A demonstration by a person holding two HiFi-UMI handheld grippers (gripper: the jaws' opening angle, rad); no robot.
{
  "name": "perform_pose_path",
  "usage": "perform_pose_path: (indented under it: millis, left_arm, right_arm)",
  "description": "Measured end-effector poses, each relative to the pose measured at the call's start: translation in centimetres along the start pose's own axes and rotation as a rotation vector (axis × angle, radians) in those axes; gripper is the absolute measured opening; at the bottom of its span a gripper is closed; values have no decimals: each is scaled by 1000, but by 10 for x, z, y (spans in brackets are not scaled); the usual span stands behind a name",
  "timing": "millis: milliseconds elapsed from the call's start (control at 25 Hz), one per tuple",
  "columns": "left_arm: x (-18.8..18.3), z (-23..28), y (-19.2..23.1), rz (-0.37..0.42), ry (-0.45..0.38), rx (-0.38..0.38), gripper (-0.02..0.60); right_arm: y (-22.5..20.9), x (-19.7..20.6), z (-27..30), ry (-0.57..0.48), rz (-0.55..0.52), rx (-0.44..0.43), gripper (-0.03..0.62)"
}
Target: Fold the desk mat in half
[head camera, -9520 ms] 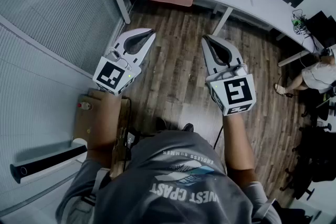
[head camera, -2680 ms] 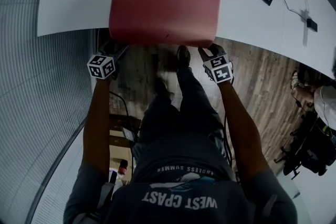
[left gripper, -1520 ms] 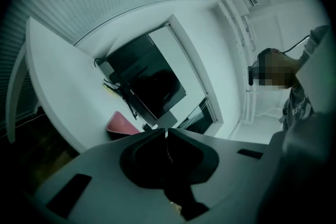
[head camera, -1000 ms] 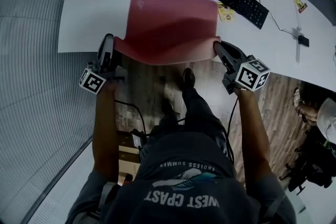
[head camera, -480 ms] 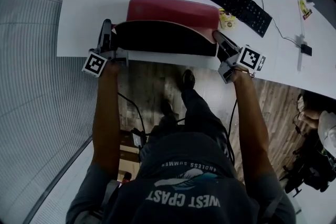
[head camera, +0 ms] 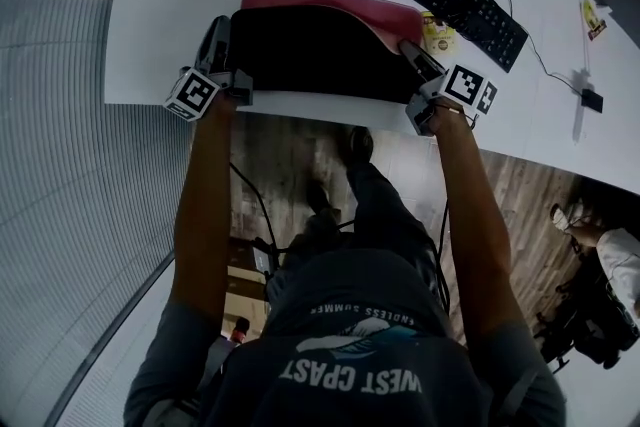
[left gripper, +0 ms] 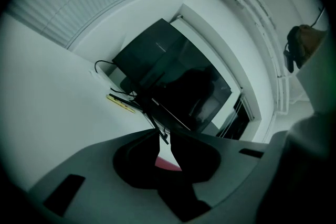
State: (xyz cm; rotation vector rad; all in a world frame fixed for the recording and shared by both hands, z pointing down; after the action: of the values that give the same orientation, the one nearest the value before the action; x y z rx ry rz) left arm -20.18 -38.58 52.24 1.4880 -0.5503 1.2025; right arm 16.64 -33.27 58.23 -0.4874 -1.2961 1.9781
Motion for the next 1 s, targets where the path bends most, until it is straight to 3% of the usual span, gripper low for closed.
perform_pose_path:
  millis: [280, 400, 480, 640, 1000]
  left_arm:
    - [13, 10, -23, 156, 94, 79, 57]
    - [28, 16, -25, 197, 154, 98, 57]
    - [34, 20, -26, 221, 181, 106, 58]
    - [36, 27, -30, 258, 192, 119, 58]
    - [48, 47, -28, 297, 249, 111, 58]
  right_arm:
    - [9, -8, -1, -34, 56, -67, 145]
    - [12, -28, -12, -145, 169, -157, 253]
    - [10, -46, -22, -222, 205, -194, 270]
    - [27, -42, -28, -180, 89, -178, 269]
    - [54, 22, -18, -23, -154, -138, 255]
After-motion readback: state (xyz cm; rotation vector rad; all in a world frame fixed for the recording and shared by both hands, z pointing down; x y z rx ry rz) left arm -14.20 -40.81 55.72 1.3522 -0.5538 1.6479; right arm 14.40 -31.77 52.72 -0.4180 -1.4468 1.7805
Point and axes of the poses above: the fingertips, and each gripper's own axes: z forward along the fingers, y to its left, x out of its underside, the point moved 1 cm from there along -z, backward along the fingers, and after that the axes turned 15 degrees about z, right-handed, at the moved point
